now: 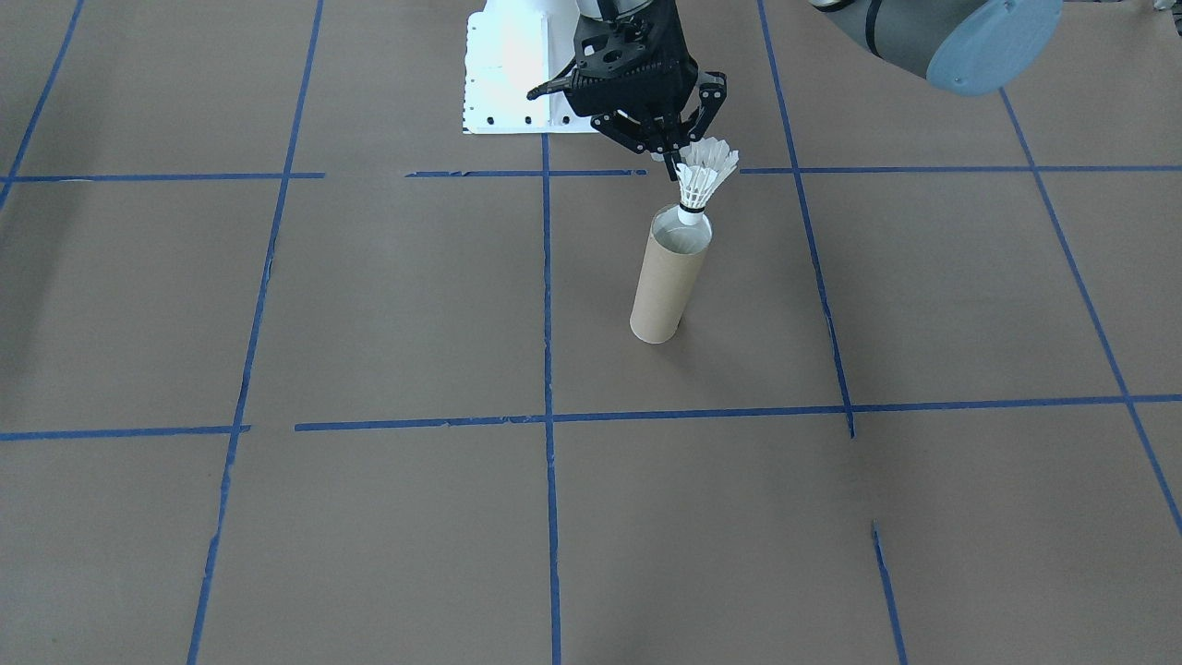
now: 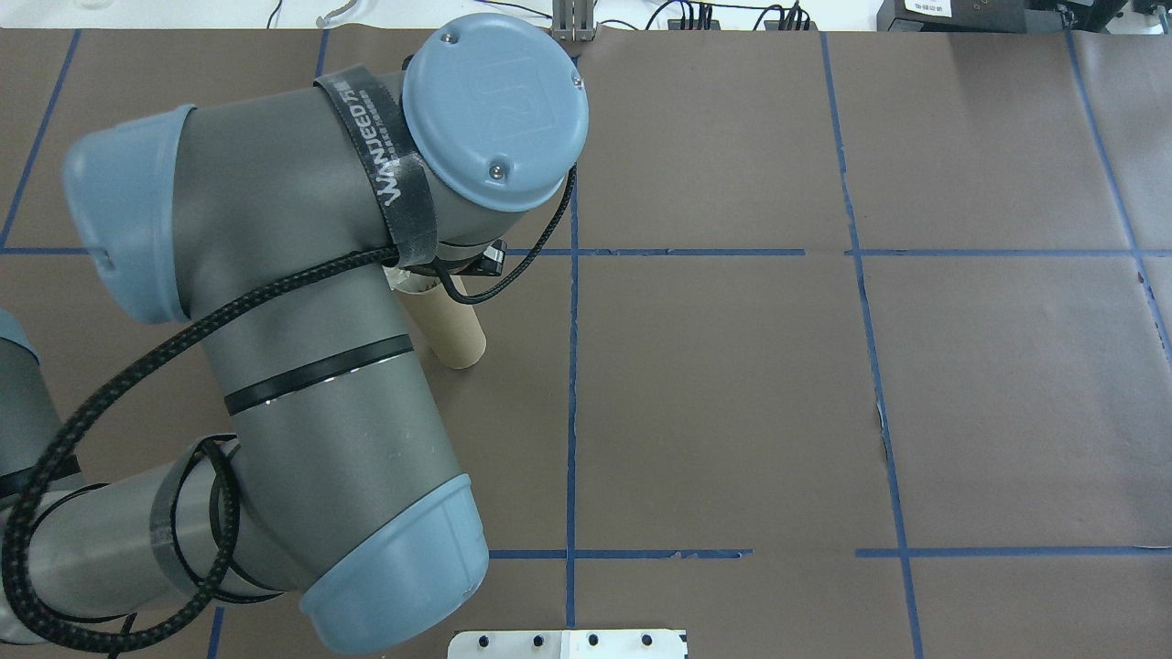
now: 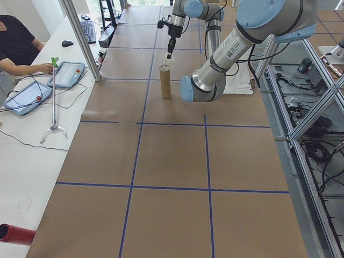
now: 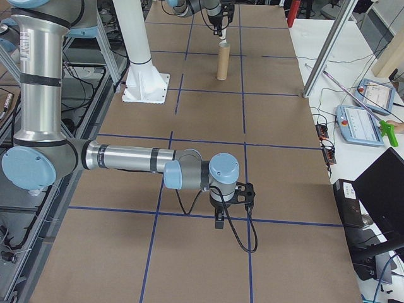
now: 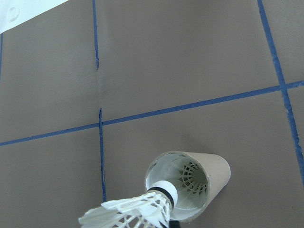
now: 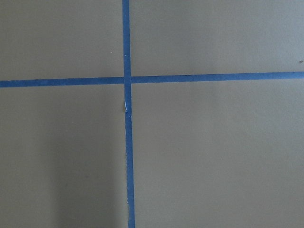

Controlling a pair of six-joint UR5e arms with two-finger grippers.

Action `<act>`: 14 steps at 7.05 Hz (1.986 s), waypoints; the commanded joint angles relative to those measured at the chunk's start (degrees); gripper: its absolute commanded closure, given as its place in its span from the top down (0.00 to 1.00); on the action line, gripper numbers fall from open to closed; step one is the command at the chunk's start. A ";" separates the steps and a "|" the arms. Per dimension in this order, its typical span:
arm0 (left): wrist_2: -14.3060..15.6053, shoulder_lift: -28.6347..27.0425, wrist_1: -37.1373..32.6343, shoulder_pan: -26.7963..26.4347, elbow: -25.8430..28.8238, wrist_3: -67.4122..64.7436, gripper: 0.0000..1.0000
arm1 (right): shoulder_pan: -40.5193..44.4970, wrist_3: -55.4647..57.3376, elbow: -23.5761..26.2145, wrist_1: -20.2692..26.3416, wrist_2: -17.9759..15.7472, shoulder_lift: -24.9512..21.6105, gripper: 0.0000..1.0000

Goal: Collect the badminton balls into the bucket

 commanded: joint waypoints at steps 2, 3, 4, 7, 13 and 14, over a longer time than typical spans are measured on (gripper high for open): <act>-0.12 0.22 -2.80 -0.09 1.50 -0.08 1.00 | -0.07 0.00 0.00 0.00 0.04 0.00 1.00; -0.12 0.39 -2.90 -0.09 1.42 -0.09 1.00 | 0.01 0.00 0.00 0.00 -0.05 -0.08 1.00; -0.12 0.66 -3.25 -0.18 1.07 0.00 1.00 | -0.07 0.00 0.00 0.00 -0.05 0.00 1.00; -0.56 2.85 -6.32 -2.37 -2.25 5.49 1.00 | -0.07 -0.09 0.00 0.00 0.04 -0.08 1.00; -21.53 24.43 -36.76 -24.06 -2.89 26.63 1.00 | 0.01 -0.09 0.00 0.00 -0.05 0.00 1.00; -24.44 27.87 -41.70 -27.13 -2.80 26.72 1.00 | -0.07 -0.09 -0.09 0.00 0.04 -0.08 1.00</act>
